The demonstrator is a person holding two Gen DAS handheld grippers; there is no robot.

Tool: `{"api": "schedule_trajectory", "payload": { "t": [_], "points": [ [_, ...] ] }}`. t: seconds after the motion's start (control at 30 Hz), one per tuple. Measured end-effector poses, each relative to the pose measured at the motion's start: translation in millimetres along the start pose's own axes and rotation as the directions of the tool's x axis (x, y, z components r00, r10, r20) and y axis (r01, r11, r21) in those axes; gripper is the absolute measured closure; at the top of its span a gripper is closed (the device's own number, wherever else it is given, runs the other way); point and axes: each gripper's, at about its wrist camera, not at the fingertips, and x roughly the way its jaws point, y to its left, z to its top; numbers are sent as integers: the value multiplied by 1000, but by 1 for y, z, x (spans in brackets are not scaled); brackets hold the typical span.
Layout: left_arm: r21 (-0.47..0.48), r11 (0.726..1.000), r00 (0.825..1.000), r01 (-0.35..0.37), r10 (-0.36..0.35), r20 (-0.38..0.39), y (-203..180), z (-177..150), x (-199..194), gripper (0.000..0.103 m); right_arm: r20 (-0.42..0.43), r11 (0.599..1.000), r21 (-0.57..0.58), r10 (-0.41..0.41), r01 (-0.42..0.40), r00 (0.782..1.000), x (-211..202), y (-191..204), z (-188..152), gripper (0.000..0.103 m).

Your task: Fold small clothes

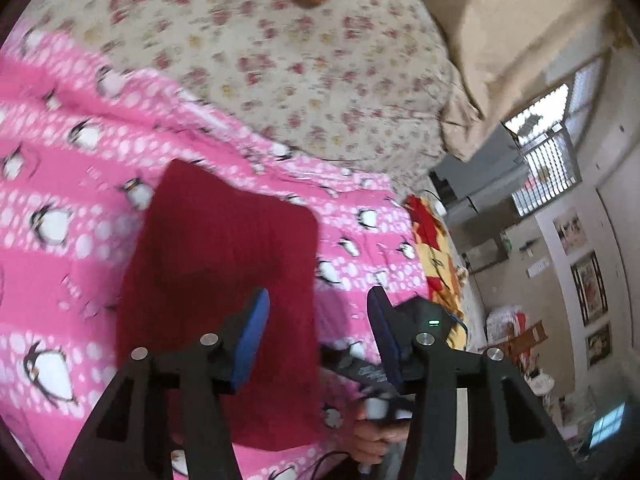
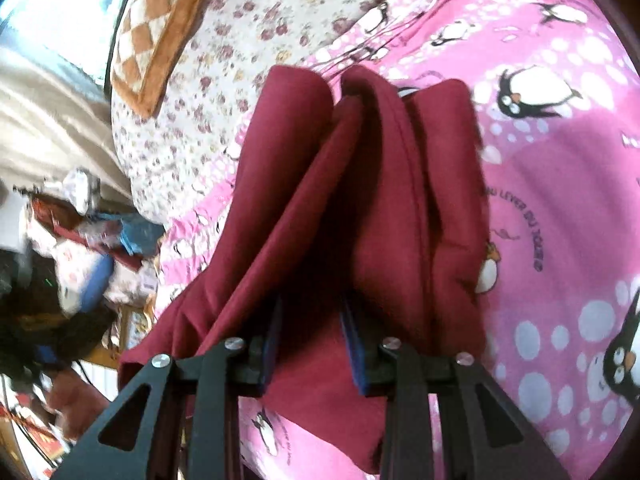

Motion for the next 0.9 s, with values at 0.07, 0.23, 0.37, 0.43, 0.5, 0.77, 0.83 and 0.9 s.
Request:
{"api": "schedule_trajectory", "payload": {
  "t": [0.07,0.23,0.37,0.43,0.5,0.77,0.83,0.9],
  "points": [
    [-25,1000,1000,-16,16,5,15,-5,-2,74,38,998,64,19,-21,999,-9,-5,0,66],
    [-40,998,999,-39,38,-13,38,-22,-3,74,118,973,186,115,-136,986,-24,-19,1,49],
    [-53,997,998,-53,51,-40,51,-36,6,74,166,936,244,218,-254,962,-26,-27,-1,37],
    [-70,996,996,-58,53,-72,59,-45,18,74,179,928,243,243,-282,953,-25,-28,0,32],
    [-90,994,995,-55,47,-83,66,-49,27,74,155,949,210,206,-236,966,-19,-23,3,32],
    [-104,993,996,-49,42,-73,68,-45,27,74,99,996,-74,-34,42,994,7,23,13,43],
    [-74,995,996,-71,67,-54,59,-41,22,74,129,967,-194,-139,162,982,8,39,12,84],
    [-56,995,997,-78,77,-26,51,-34,18,74,154,954,-238,-149,183,977,2,47,10,85]
  ]
}}
